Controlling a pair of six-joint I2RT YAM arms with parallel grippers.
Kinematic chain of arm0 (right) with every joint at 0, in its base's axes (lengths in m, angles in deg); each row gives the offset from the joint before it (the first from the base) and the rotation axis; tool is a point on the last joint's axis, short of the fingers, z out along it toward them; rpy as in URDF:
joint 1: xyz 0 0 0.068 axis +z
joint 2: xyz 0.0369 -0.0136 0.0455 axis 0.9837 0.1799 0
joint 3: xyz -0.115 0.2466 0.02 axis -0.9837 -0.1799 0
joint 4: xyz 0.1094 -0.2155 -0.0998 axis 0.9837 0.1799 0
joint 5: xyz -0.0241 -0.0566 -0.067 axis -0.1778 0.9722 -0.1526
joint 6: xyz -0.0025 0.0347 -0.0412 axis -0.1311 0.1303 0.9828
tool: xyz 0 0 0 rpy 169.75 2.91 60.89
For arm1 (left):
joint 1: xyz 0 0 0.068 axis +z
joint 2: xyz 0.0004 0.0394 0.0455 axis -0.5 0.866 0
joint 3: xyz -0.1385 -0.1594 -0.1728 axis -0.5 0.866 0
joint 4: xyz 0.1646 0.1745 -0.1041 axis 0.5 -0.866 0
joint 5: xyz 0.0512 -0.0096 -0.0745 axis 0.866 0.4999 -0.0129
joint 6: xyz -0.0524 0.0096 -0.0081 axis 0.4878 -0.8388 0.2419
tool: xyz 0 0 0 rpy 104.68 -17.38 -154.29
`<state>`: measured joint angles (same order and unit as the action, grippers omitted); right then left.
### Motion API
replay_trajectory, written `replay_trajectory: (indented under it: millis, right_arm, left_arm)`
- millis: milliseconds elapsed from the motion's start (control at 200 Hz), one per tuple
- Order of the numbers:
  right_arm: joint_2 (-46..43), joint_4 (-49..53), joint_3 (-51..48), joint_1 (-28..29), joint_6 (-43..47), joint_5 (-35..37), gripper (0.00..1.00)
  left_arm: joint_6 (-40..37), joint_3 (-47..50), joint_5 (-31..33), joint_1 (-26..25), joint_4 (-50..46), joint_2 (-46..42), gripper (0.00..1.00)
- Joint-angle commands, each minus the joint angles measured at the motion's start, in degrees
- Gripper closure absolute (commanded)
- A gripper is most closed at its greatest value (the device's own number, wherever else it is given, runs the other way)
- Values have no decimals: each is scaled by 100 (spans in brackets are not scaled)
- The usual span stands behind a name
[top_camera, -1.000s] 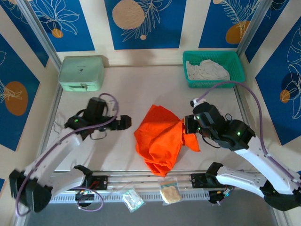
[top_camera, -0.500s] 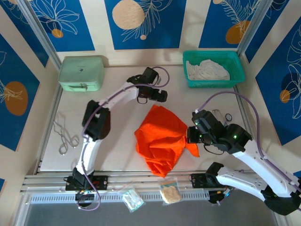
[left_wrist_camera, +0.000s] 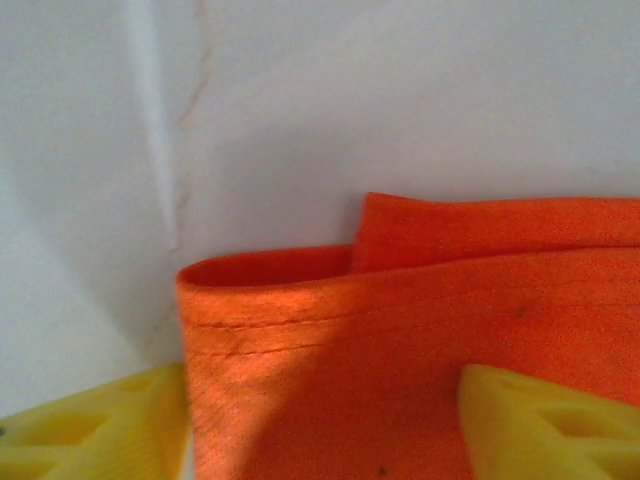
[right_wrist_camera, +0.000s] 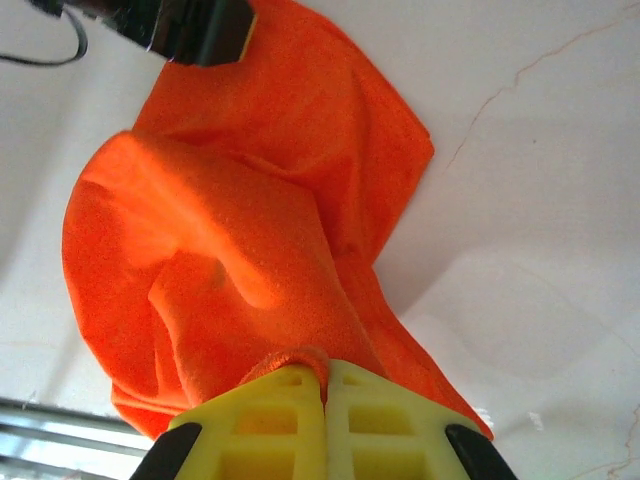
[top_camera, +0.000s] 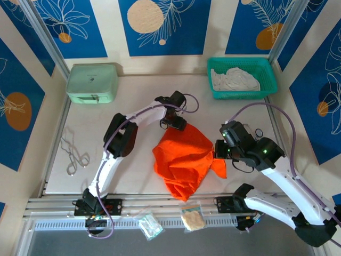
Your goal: Fold and stack the t-shirts
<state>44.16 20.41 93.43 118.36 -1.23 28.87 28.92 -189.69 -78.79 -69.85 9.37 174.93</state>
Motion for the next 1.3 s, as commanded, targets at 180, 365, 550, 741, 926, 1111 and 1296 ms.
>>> replay_trajectory:
  millis: [180, 365, 550, 741, 926, 1111, 1296]
  right_arm:
    - [-92, -292, 189, -835, 481, -333, 100]
    - [157, -887, 298, -1778, 1315, -564, 100]
    - [932, -2015, 498, -2383, 2033, -721, 100]
    - [2603, -2771, 1207, -2442, 2424, -531, 100]
    - [4351, -2976, 2164, -2462, 2512, -156, 100]
    - [5289, -2375, 3077, -2452, 2180, 31, 73]
    - [4591, -2266, 2424, -2182, 1798, 22, 24]
  left_arm:
    - [261, 844, 572, -78, 69, -576, 100]
    - [851, 2368, 1862, 465, 554, -2379, 100]
    - [1147, 3651, 2525, 1266, 467, -4015, 100]
    - [1437, 4522, 2902, 1556, 385, -4535, 100]
    - [1871, 5008, 3076, 1652, 576, -4564, 100]
    - [1865, 4769, 2961, 1683, 616, -4514, 100]
    - [1736, 4171, 2571, 1682, 440, -4540, 100]
